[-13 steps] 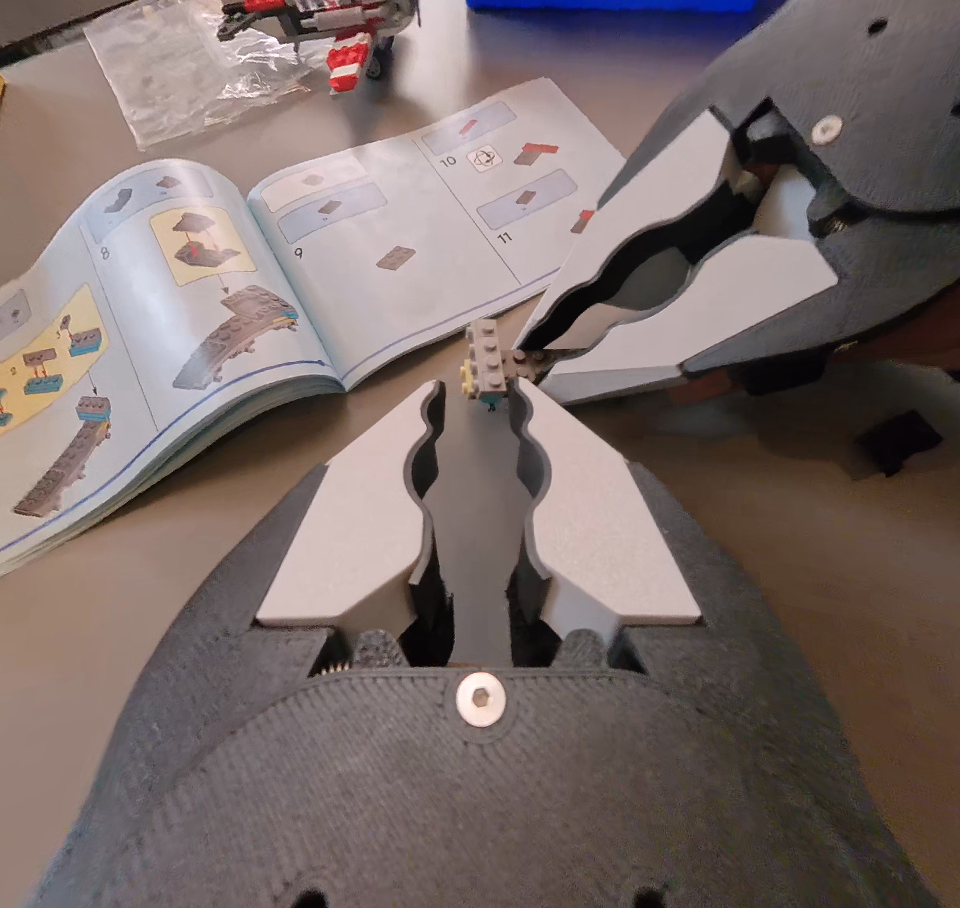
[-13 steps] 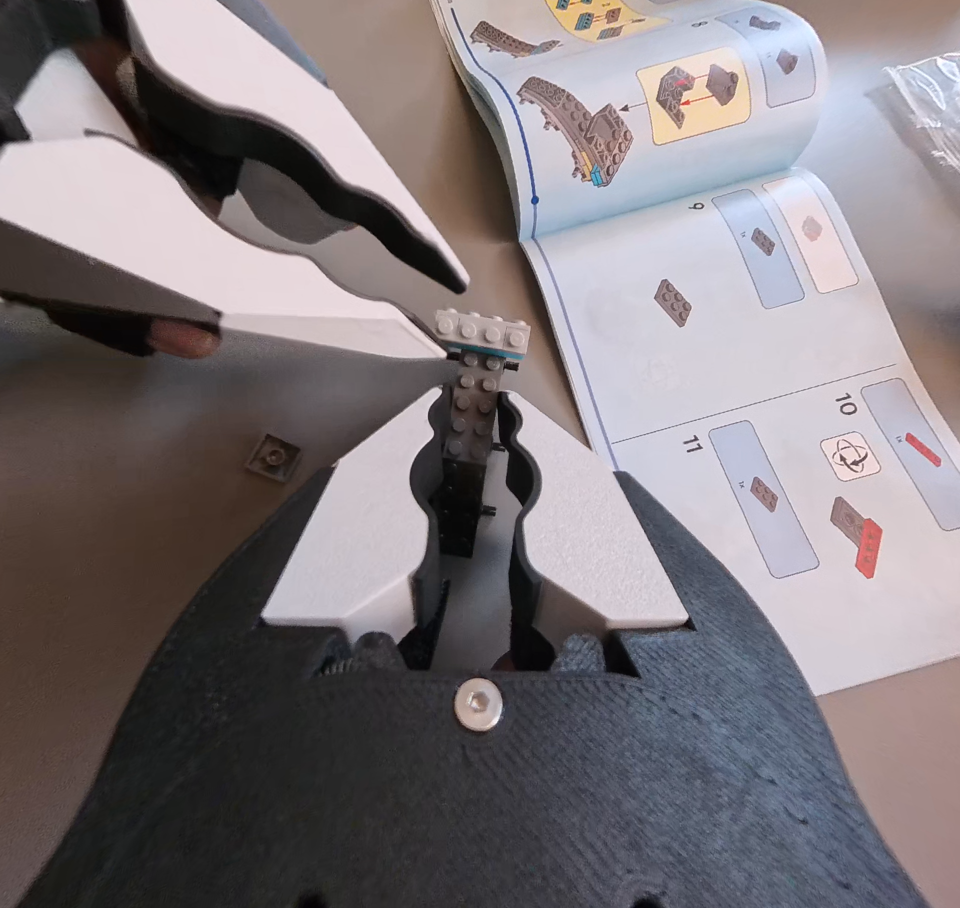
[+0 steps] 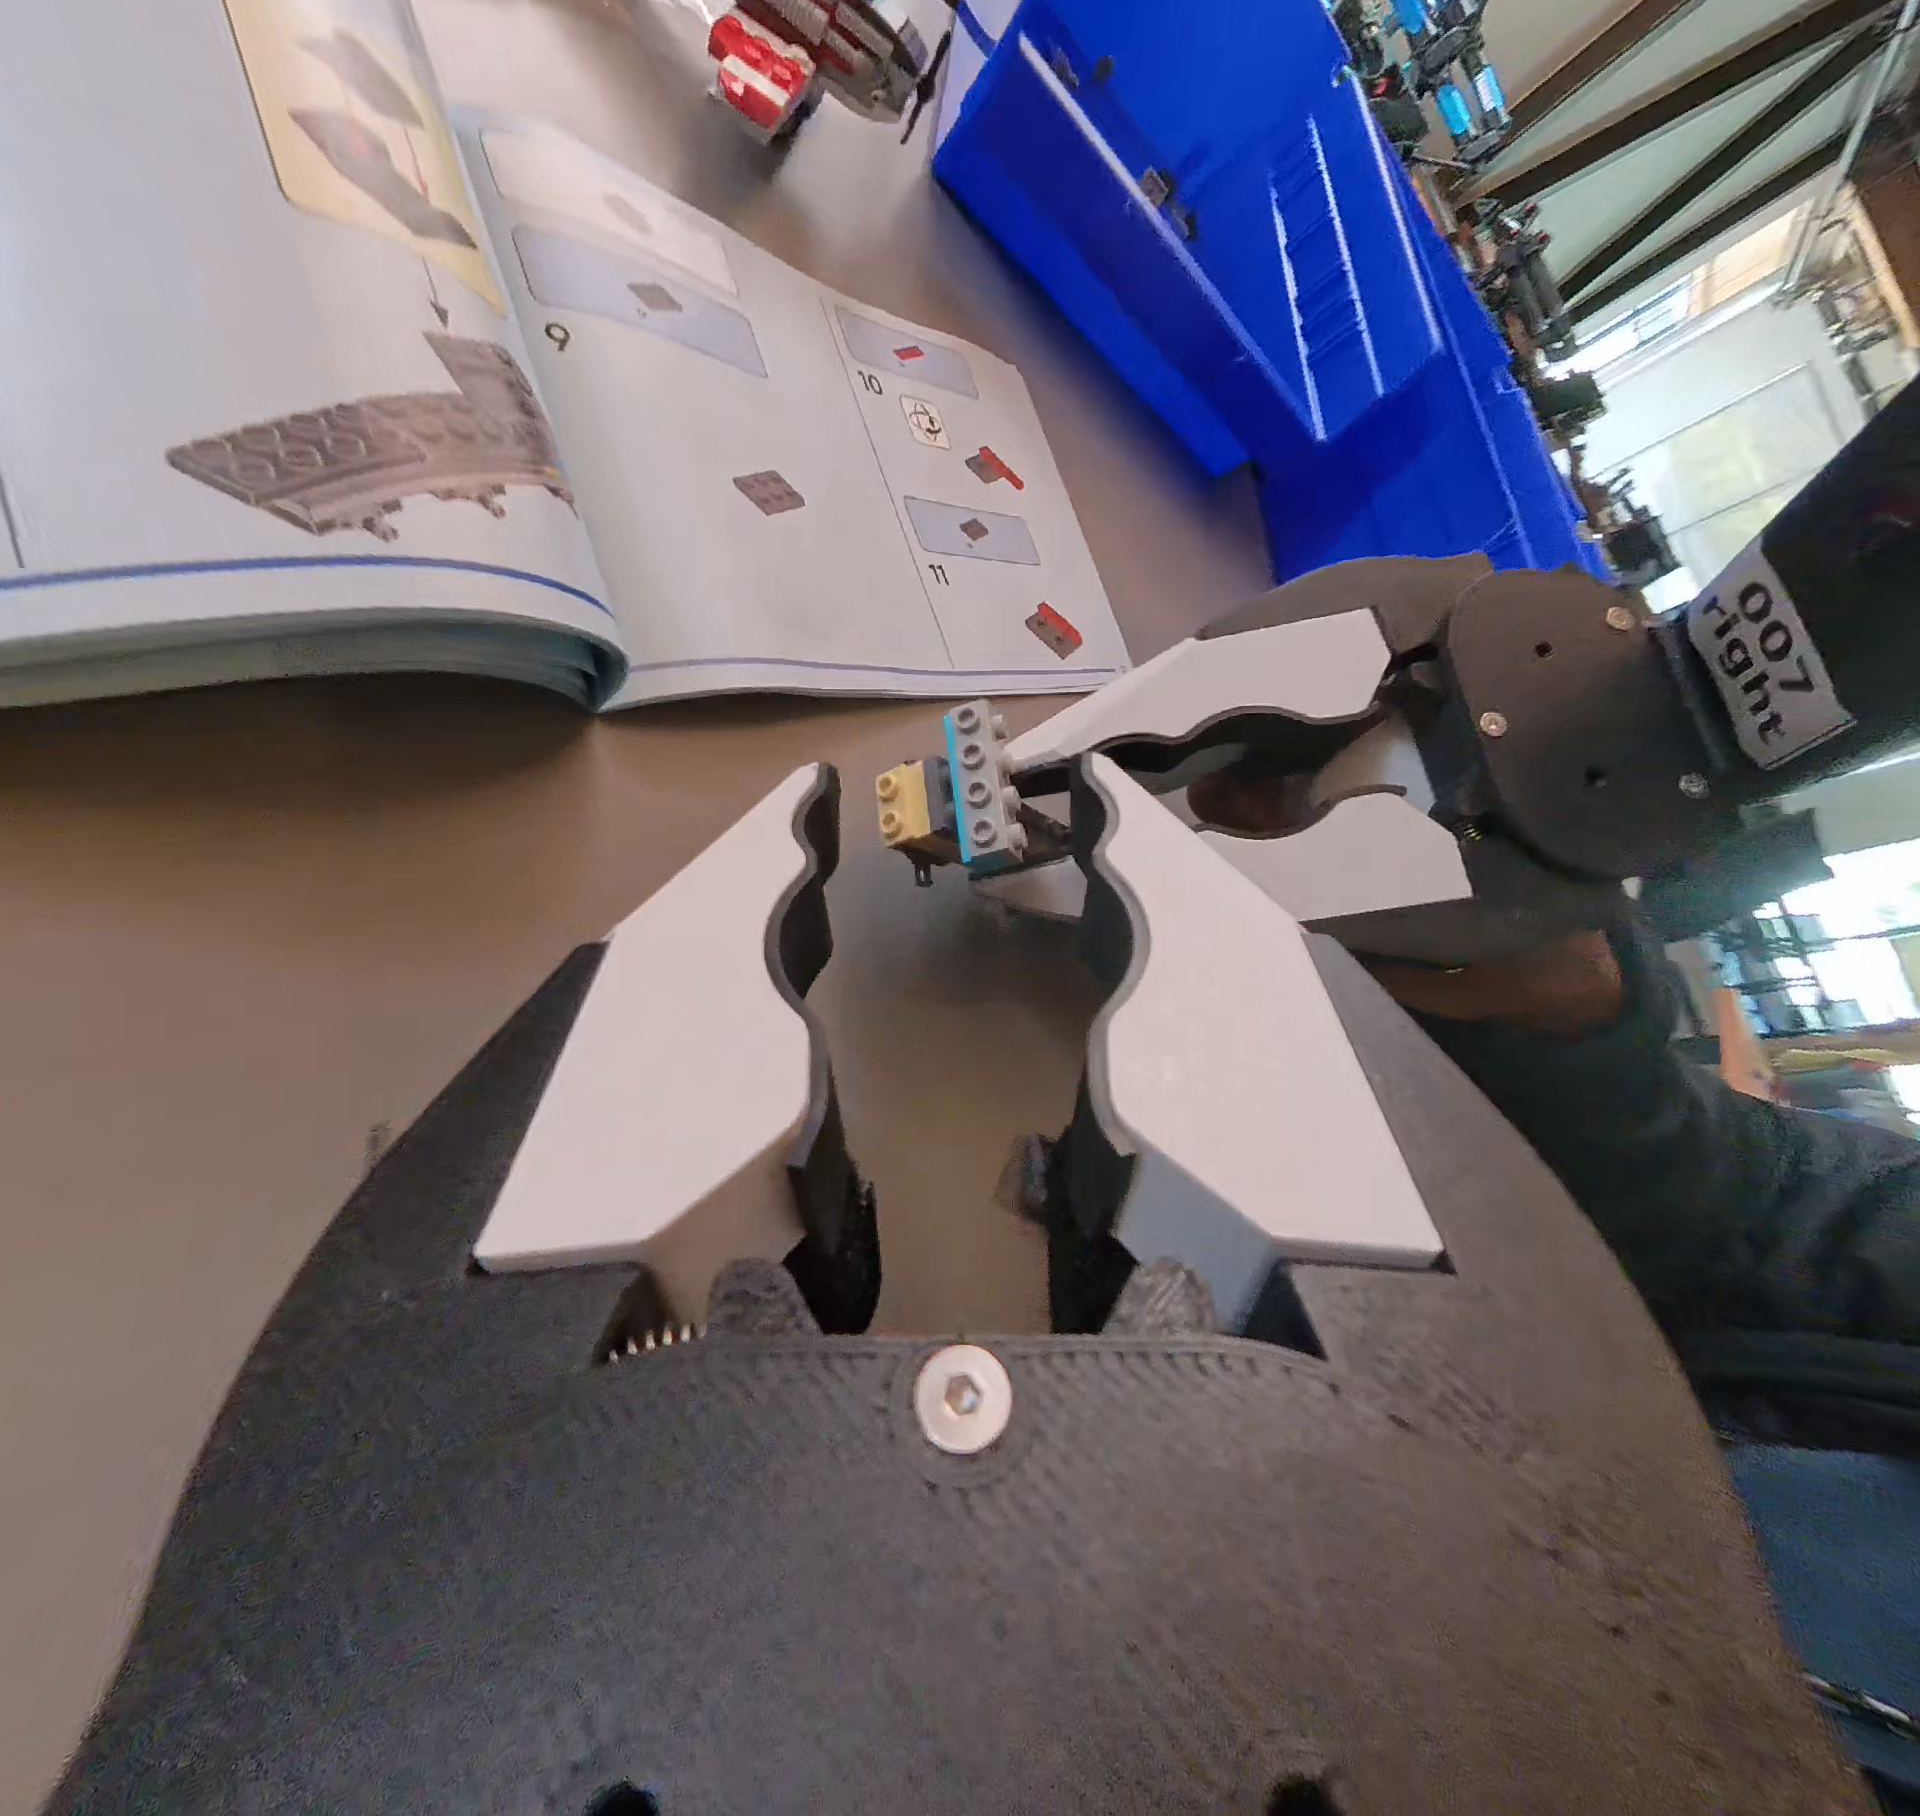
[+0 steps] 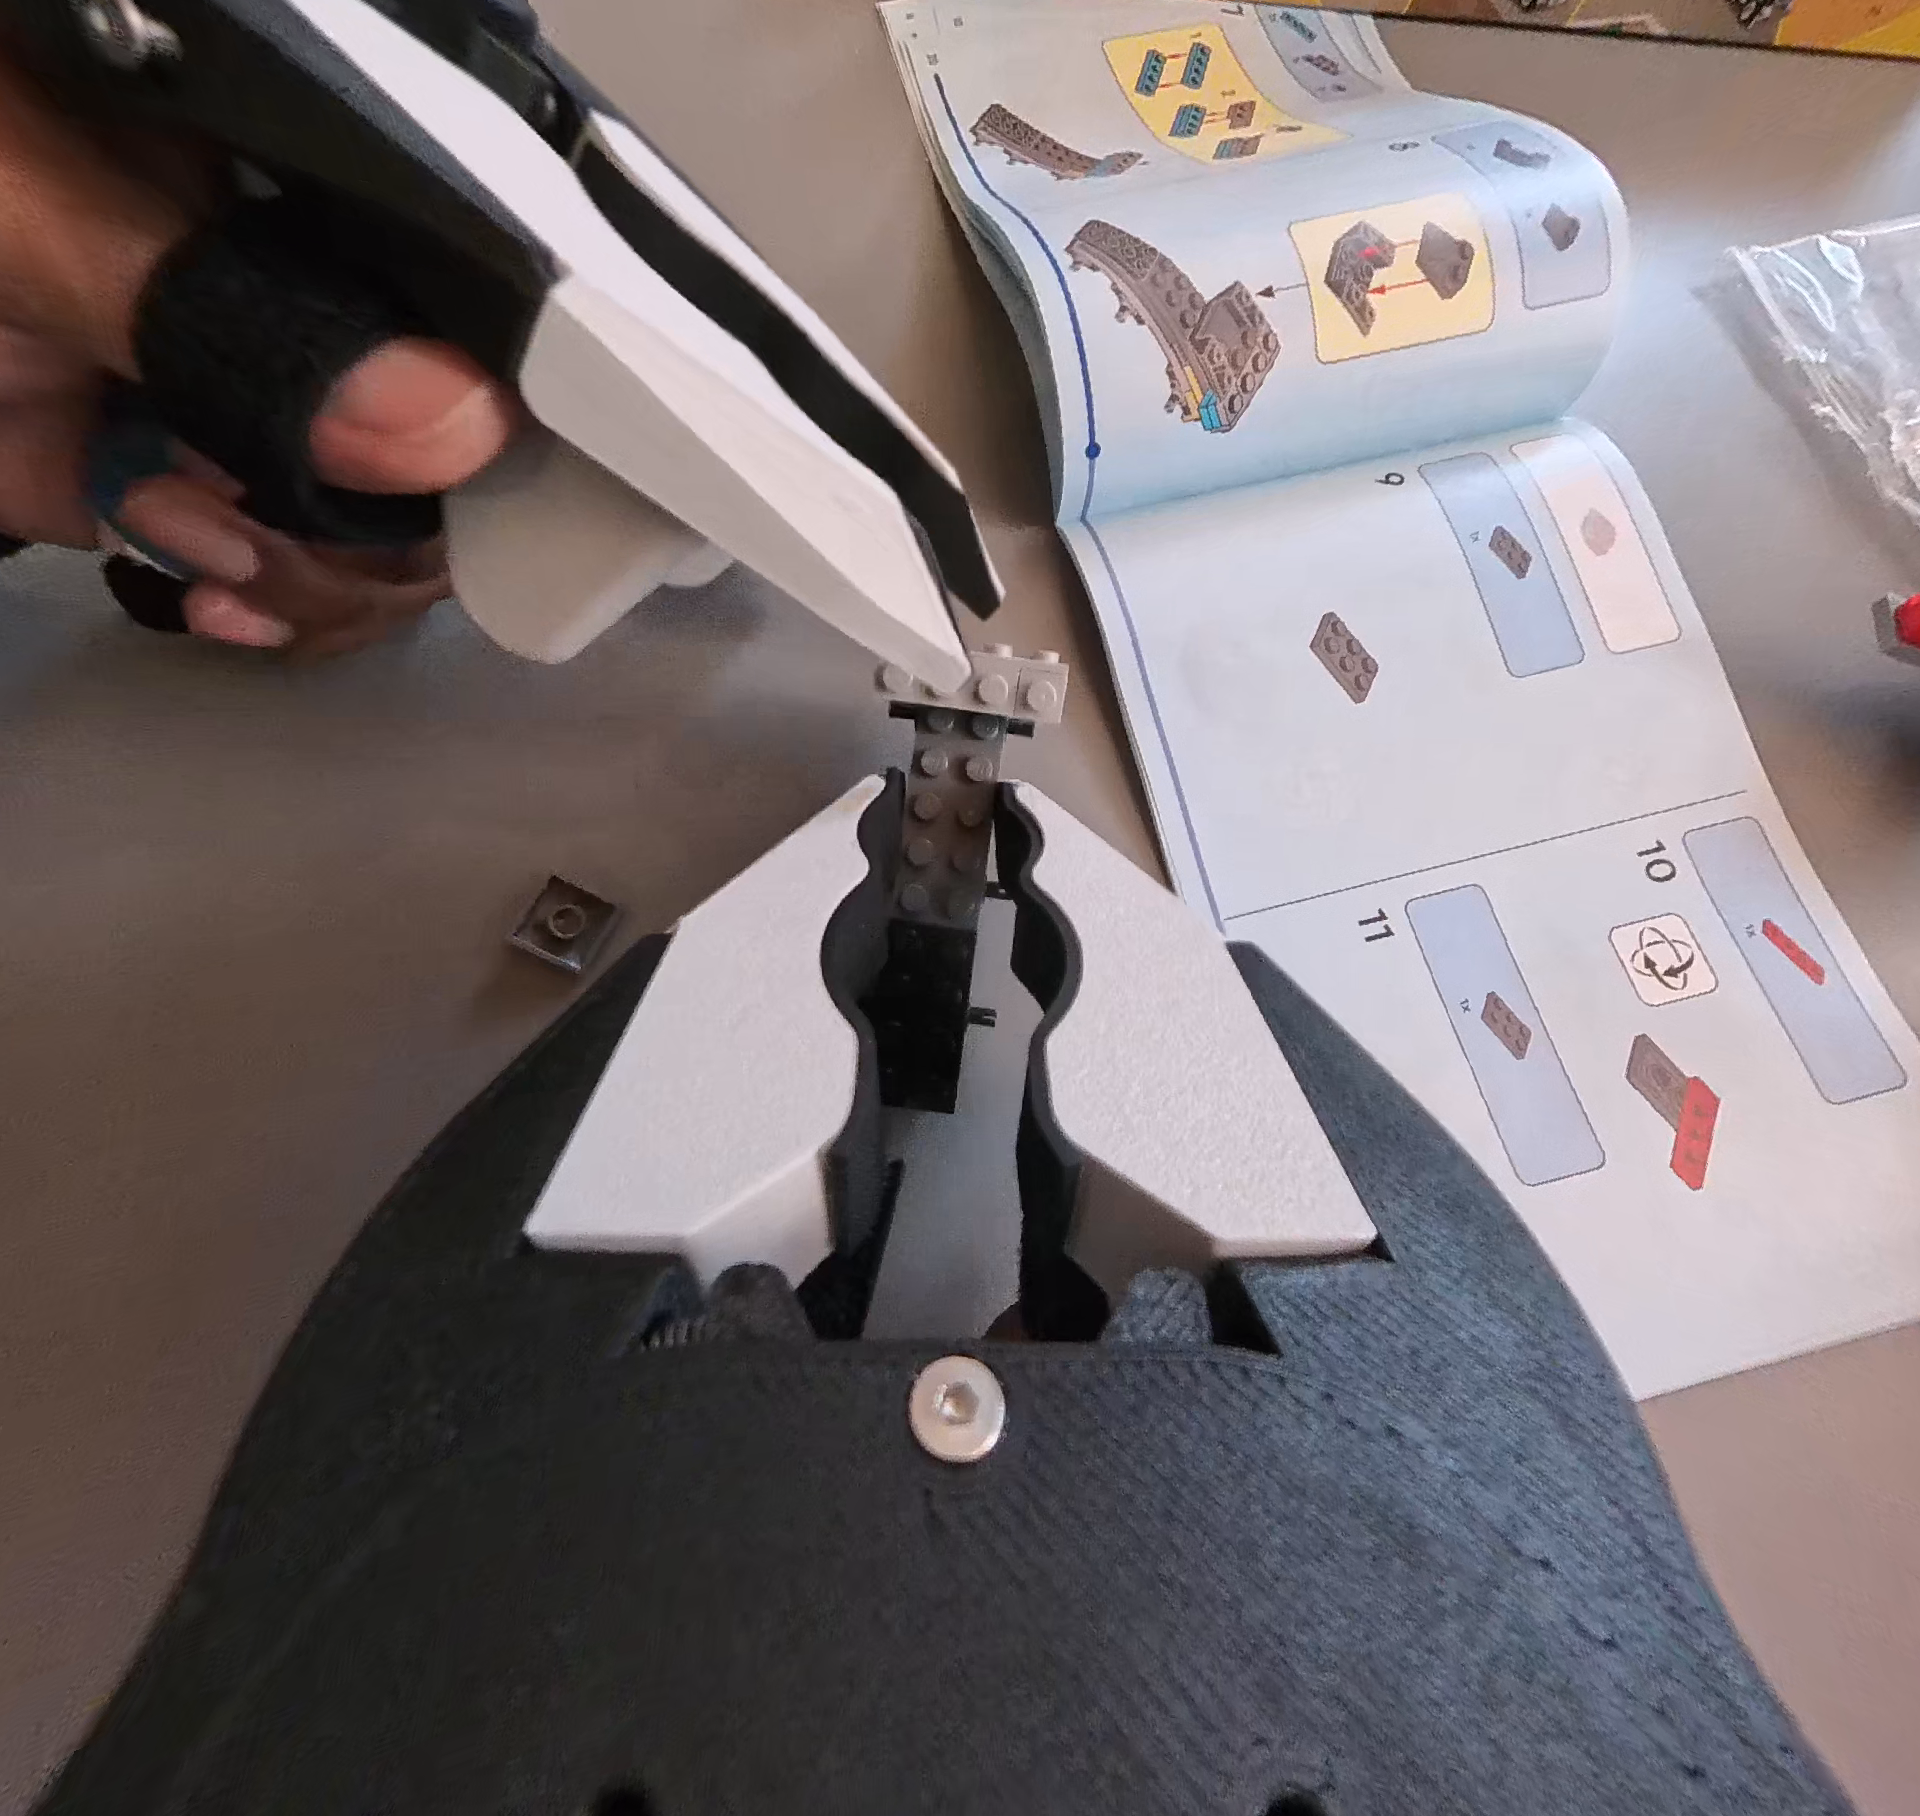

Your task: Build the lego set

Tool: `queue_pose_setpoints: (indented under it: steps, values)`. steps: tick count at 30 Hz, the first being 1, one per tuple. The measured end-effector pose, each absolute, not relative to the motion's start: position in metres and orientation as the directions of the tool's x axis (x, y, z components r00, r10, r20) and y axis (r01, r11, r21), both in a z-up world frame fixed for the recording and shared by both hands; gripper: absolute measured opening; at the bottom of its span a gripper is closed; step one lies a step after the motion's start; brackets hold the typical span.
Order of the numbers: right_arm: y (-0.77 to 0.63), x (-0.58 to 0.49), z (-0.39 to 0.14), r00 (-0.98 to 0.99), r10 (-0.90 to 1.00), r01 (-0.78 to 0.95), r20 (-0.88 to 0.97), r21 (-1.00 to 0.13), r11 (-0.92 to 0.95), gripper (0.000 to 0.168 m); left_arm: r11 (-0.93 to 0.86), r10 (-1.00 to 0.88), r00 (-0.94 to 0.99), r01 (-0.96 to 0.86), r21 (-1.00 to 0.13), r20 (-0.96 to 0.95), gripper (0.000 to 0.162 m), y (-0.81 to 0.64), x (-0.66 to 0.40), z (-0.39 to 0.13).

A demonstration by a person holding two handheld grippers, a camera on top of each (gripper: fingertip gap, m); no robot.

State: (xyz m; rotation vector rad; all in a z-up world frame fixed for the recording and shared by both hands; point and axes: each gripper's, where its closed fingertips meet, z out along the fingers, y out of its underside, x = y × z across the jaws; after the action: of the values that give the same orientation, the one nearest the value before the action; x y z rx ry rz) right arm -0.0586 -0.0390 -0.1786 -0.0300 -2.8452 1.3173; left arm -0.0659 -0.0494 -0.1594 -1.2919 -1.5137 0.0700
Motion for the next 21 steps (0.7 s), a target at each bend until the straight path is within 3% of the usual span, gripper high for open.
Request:
queue_pose_setpoints:
  steps: [1, 9, 13, 21]
  values:
    - [-0.039, -0.058, -0.177, -1.0, 0.017, 0.007, 0.006, -0.766, 0.643, 0.017, 0.415, 0.71, 0.185, 0.67, -0.616, 0.679, 0.046, -0.048, -0.065, -0.16]
    - [-0.044, -0.054, -0.166, -0.996, -0.021, -0.079, 0.083, -0.792, 0.606, 0.017, 0.461, 0.619, 0.195, 0.694, -0.553, 0.761, 0.046, -0.041, -0.063, -0.156]
    - [-0.045, -0.054, -0.158, -0.993, -0.022, -0.107, 0.115, -0.81, 0.577, 0.017, 0.494, 0.562, 0.216, 0.687, -0.534, 0.798, 0.032, -0.04, -0.061, -0.148]
    - [-0.047, -0.056, -0.139, -0.976, -0.029, -0.2, 0.214, -0.845, 0.496, 0.017, 0.569, 0.466, 0.27, 0.637, -0.52, 0.842, 0.029, -0.043, -0.06, -0.125]
